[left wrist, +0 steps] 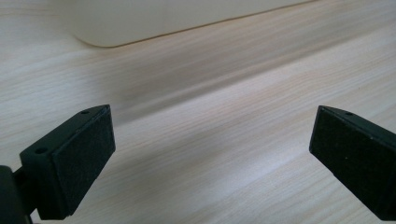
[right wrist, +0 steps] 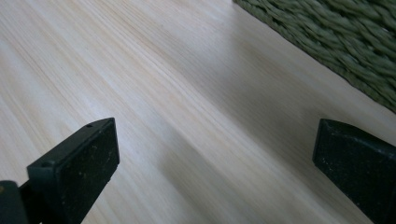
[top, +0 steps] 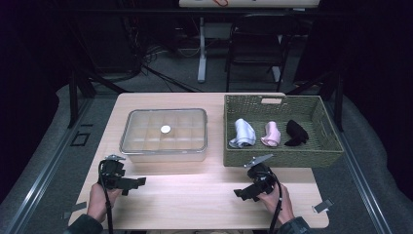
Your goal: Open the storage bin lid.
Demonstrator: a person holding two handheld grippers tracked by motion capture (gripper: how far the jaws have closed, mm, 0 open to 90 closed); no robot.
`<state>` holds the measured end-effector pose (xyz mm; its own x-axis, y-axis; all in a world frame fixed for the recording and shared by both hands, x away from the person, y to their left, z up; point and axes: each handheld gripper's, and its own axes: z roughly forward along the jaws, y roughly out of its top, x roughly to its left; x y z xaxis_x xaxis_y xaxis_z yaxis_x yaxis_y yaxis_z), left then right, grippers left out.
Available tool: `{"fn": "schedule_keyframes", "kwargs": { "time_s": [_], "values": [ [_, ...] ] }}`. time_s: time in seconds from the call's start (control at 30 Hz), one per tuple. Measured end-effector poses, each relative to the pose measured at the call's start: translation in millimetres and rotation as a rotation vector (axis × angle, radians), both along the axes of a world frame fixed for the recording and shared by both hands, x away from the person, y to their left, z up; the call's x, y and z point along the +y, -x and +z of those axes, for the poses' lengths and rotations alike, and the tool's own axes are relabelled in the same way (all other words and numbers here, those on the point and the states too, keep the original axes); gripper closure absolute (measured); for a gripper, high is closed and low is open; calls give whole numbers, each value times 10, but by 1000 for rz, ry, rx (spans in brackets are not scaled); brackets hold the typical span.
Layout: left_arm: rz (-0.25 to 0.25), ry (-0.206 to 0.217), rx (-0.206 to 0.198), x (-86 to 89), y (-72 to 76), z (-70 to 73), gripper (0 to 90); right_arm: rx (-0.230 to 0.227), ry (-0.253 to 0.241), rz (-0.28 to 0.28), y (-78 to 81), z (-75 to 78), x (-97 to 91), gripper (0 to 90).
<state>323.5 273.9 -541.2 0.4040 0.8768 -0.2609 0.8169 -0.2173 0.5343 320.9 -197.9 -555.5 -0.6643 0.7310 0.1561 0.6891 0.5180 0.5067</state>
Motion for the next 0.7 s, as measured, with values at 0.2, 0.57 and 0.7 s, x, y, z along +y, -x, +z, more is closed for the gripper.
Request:
{"fn": "schedule_keyframes", "kwargs": {
  "time_s": [0.2, 0.57, 0.7],
  "values": [
    [11, 23, 24, 35, -4, 8, 1, 18, -15, 38, -6, 20, 142, 0],
    [39, 57, 39, 76, -15, 50, 1, 48, -42, 110, 7, 205, 442, 0],
    [35, 51, 35, 80, -22, 83, 1, 48, -59, 136, -4, 296, 557, 1]
  ]
}}
